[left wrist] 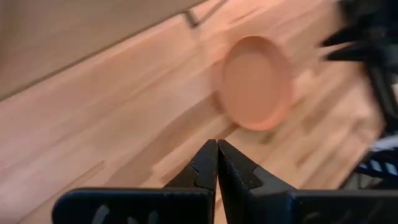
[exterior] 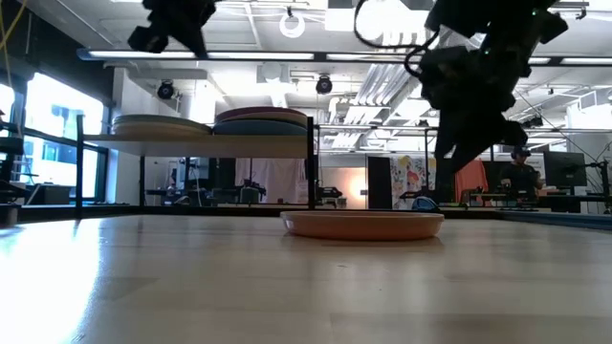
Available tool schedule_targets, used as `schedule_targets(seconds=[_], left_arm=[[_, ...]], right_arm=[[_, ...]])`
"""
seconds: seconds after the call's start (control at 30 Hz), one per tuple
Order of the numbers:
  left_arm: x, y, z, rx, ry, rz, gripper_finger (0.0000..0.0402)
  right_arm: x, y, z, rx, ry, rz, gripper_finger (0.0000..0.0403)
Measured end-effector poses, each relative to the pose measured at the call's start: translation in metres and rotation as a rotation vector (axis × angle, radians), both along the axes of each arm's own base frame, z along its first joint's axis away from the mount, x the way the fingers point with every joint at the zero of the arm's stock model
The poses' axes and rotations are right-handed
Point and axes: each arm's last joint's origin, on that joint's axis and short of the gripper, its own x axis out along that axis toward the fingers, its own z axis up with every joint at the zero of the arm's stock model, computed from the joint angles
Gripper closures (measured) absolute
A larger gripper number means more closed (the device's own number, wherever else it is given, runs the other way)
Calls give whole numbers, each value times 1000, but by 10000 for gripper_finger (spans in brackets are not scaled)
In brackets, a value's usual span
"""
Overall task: Place and stack plates onto a shelf
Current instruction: Stack the brown plate on top of the gray plate on the shelf
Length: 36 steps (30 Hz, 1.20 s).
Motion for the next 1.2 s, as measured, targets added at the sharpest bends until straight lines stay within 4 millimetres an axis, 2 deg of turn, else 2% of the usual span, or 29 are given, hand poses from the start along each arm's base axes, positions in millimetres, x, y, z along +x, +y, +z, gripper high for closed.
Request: schedule_targets(seconds=[0.17, 0.4, 0.73, 1.0, 1.2], left_arm=[[15, -13, 4, 23, -103, -71, 401], [33, -30, -1, 22, -120, -148, 401], [66, -47, -30, -4, -16, -216, 401], [92, -53, -56, -21, 48, -233, 401], [104, -54, -71, -31, 87, -240, 401]], right_arm=[[12, 0, -16, -9, 40, 9, 267], [22, -1, -36, -58, 101, -11, 267], [32, -3, -53, -101, 125, -33, 284], [37, -3, -66, -111, 156, -38, 286], [41, -3, -72, -103, 149, -42, 286]])
